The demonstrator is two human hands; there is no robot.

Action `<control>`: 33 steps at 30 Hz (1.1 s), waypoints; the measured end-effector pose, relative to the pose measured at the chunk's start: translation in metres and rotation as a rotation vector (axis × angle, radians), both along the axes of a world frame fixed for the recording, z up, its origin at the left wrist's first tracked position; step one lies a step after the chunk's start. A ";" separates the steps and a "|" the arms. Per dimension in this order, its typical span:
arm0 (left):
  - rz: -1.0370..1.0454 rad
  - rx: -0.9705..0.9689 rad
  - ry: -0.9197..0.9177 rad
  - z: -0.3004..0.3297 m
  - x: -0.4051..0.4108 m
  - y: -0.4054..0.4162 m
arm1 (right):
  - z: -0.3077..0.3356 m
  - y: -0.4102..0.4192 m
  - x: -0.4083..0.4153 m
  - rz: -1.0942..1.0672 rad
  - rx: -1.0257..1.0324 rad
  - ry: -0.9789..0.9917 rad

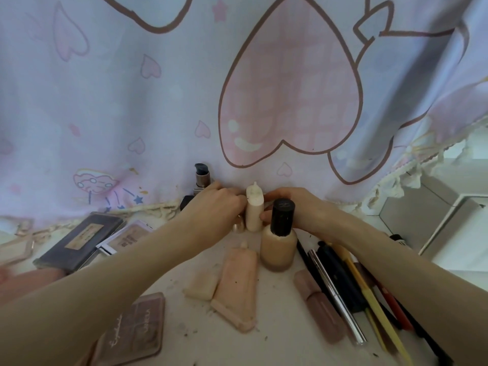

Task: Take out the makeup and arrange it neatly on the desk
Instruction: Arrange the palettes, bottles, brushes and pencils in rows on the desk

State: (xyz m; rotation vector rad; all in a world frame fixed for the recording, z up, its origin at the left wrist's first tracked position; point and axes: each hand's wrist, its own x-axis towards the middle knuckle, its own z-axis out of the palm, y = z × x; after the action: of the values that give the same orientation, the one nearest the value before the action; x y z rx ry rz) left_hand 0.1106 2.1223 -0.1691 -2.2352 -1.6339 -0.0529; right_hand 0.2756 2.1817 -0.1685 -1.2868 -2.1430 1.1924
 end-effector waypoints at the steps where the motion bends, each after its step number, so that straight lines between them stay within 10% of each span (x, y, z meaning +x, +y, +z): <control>1: 0.002 0.005 0.002 0.001 0.001 -0.002 | 0.001 -0.001 0.002 -0.013 -0.024 0.033; 10: 0.003 0.098 -0.026 0.011 0.005 -0.024 | 0.014 -0.031 0.050 -0.084 -0.101 0.200; 16: -0.226 -0.162 -0.636 0.041 0.016 -0.040 | 0.003 -0.055 0.070 0.067 0.107 -0.134; 33: -0.254 -0.258 -0.481 0.061 0.045 0.007 | -0.018 -0.030 0.043 -0.007 0.330 -0.057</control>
State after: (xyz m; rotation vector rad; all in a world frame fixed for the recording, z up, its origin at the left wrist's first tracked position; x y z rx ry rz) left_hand 0.1559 2.1292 -0.1086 -2.7821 -1.6400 -0.5085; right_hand 0.3184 2.1520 -0.1866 -1.1906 -2.2559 0.7644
